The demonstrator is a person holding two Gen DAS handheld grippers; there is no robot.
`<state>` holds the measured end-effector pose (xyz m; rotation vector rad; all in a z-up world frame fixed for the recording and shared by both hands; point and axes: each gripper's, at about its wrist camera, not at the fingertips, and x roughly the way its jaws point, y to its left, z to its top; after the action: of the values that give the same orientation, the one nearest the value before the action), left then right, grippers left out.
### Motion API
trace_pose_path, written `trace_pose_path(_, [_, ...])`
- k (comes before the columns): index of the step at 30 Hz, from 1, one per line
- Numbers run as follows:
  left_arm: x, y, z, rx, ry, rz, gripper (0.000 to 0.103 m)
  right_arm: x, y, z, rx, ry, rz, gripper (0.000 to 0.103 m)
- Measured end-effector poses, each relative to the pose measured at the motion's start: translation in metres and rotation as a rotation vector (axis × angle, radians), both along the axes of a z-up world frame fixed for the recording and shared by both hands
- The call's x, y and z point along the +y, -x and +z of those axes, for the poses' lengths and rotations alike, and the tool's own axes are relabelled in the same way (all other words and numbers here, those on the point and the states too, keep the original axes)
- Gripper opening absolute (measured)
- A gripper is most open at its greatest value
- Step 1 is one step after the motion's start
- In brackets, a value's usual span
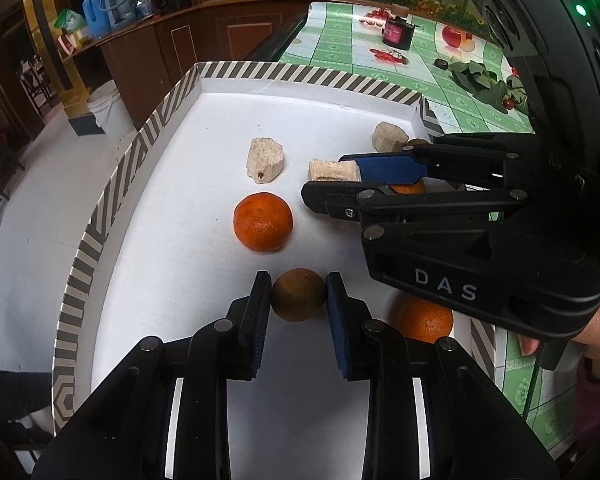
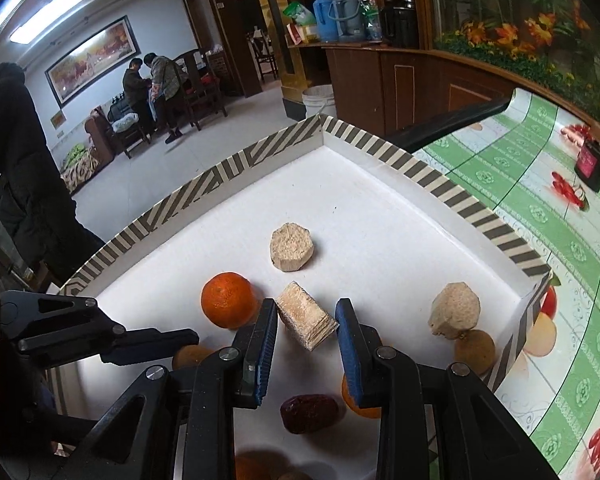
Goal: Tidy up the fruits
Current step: 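Open both grippers to release the kiwi and wafer slice into the tray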
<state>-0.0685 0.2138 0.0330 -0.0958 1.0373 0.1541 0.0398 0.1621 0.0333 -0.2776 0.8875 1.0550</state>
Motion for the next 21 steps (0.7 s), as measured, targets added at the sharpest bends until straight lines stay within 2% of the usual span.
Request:
trace_pose_path(6, [-0.002,-0.001,-0.003,0.022,-0.02,0.007,0.031,-0.002,0.001,0.002,0.001,0.007,-0.002,0.029])
trace_pose_path(10, [-0.002,0.0,-0.002,0.021,-0.015,0.011,0.054,-0.008,-0.001,0.004,0.01,-0.012,-0.009,0.031])
trace_pose_path(15, [-0.001,0.002,0.001,0.013,-0.016,0.023,0.054,-0.008,0.001,0.006,0.002,-0.007,-0.01,0.032])
trace_pose_path(21, [-0.004,0.004,0.008,-0.017,-0.033,0.032,0.054,-0.028,0.009,0.017,-0.004,-0.055,-0.039,0.032])
